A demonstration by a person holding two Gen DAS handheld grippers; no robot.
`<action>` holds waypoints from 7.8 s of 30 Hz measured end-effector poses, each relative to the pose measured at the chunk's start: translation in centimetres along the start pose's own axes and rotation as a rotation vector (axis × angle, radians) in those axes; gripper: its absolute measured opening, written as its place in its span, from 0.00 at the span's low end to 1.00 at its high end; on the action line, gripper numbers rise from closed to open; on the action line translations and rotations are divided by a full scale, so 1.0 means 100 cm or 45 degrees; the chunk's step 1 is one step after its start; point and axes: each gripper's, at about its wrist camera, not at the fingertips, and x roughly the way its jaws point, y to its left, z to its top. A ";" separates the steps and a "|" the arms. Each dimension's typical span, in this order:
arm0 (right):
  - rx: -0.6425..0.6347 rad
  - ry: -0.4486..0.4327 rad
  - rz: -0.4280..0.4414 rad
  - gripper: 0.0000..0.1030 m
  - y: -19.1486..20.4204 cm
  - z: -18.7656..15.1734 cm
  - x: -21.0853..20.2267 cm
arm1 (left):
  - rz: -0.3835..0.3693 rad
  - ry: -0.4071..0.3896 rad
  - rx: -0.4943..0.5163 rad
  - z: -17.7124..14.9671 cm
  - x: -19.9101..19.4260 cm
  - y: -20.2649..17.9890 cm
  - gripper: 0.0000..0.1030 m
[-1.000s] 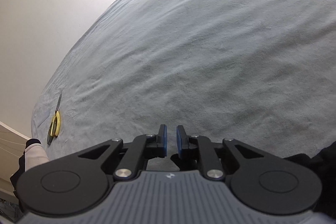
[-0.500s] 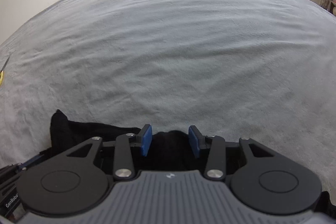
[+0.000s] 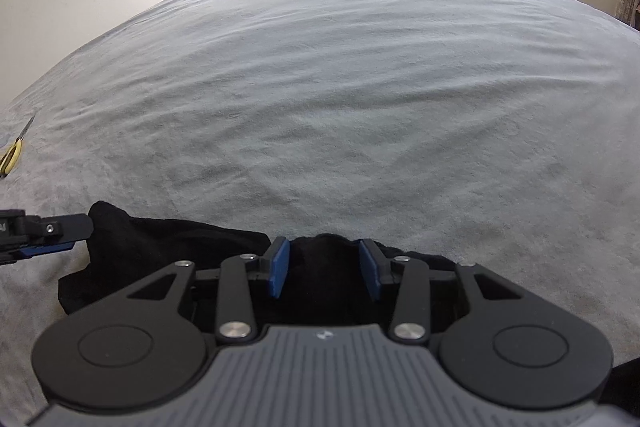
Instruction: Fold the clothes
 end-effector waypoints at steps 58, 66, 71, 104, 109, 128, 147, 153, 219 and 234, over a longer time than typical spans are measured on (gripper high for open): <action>0.786 -0.193 -0.720 0.57 -0.228 -0.213 -0.267 | -0.145 -0.187 0.994 -0.070 0.012 -0.183 0.74; 0.949 -0.244 -0.512 0.57 -0.232 -0.257 -0.271 | -0.471 0.065 0.938 -0.126 -0.031 -0.220 0.66; 0.879 -0.314 -0.439 0.56 -0.228 -0.275 -0.277 | -0.662 0.301 0.907 -0.166 -0.034 -0.256 0.59; 0.691 -0.395 -0.110 0.07 -0.222 -0.292 -0.280 | -0.823 0.803 1.097 -0.304 -0.028 -0.417 0.57; 0.626 -0.495 -0.076 0.07 -0.210 -0.283 -0.285 | -0.774 0.733 1.157 -0.304 -0.036 -0.416 0.53; 0.406 -0.641 0.118 0.41 -0.162 -0.251 -0.281 | -0.919 0.533 0.526 -0.196 -0.010 -0.281 0.03; 0.122 -0.365 0.133 0.41 -0.121 -0.237 -0.229 | -0.875 0.265 0.756 -0.179 -0.003 -0.243 0.51; 0.009 -0.309 0.167 0.41 -0.107 -0.239 -0.225 | -0.888 0.172 1.190 -0.200 -0.027 -0.260 0.63; -0.070 -0.359 0.033 0.40 -0.107 -0.240 -0.262 | -0.827 0.221 0.979 -0.197 -0.021 -0.276 0.35; -0.232 -0.234 0.009 0.27 -0.073 -0.230 -0.207 | -0.648 0.183 0.867 -0.184 0.003 -0.246 0.33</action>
